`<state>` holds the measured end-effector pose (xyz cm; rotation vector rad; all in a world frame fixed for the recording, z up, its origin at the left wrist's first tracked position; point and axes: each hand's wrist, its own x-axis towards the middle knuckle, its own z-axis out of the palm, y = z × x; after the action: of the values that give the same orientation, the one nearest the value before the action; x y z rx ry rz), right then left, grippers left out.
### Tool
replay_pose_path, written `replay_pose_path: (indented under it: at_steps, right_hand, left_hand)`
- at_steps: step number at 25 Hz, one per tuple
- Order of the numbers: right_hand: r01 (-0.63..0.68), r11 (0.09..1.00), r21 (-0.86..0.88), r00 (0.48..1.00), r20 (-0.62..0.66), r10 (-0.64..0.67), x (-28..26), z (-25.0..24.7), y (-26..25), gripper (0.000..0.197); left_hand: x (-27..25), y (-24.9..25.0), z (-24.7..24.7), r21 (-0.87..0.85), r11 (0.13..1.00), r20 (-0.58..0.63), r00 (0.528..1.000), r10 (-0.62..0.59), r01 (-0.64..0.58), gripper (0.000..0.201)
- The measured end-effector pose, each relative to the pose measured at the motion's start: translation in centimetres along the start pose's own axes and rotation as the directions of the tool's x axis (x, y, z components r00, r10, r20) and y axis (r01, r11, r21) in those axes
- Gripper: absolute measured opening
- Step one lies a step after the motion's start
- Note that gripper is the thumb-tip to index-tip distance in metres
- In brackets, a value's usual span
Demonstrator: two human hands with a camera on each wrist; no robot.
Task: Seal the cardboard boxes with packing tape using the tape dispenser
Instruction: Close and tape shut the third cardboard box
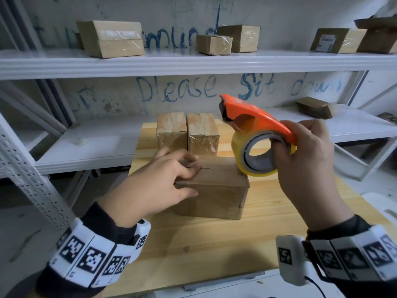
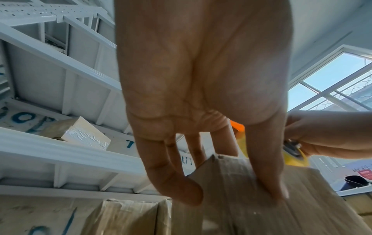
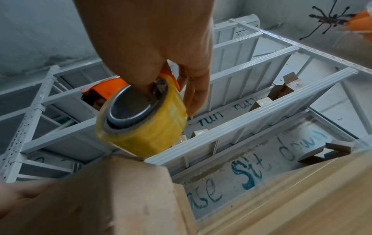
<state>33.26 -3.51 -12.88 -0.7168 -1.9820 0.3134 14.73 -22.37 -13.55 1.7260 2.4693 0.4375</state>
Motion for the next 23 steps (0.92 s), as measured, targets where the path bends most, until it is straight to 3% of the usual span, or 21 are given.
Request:
replay_pose_path:
  at_steps: [6,9,11,13,16,20,21,23]
  right_hand:
    - [0.115,0.993,0.015,0.992,0.052,-0.115,-0.2,0.9,-0.8,0.038]
    - [0.112,0.994,-0.015,0.99,0.087,-0.11,-0.1,0.9,-1.3,0.041]
    - [0.128,0.991,-0.031,0.987,0.103,-0.124,0.0,0.7,-1.6,0.041]
    - [0.144,0.989,-0.034,0.984,0.109,-0.14,0.1,0.7,-1.6,0.041]
    - [0.155,0.987,-0.041,0.982,0.117,-0.149,0.1,0.8,-1.5,0.043]
    - [0.153,0.988,-0.034,0.981,0.122,-0.148,0.1,0.8,-1.1,0.043]
    - [0.15,0.988,-0.022,0.982,0.118,-0.146,0.1,0.9,-1.0,0.043]
    - [0.151,0.988,-0.003,0.982,0.113,-0.15,0.2,0.9,-0.8,0.044]
  left_hand:
    - [0.4,1.2,1.2,-0.07,0.997,-0.061,0.998,0.032,-0.036,0.049]
    - [0.3,1.3,1.1,-0.339,0.941,-0.181,0.98,-0.086,0.02,0.045]
    - [0.5,1.5,0.9,-0.481,0.876,-0.313,0.927,-0.207,0.034,0.043]
    - [0.9,1.7,0.8,-0.6,0.8,-0.369,0.887,-0.278,0.002,0.048]
    - [1.6,2.9,0.8,-0.839,0.536,-0.277,0.92,-0.278,-0.091,0.031]
    - [1.7,4.1,0.4,-0.999,0.022,-0.041,0.963,-0.265,-0.037,0.024]
    - [1.8,4.1,0.4,-0.998,-0.055,-0.001,0.968,-0.253,-0.016,0.024]
    - [1.9,4.3,0.4,-0.998,-0.06,0.018,0.975,-0.223,0.005,0.023]
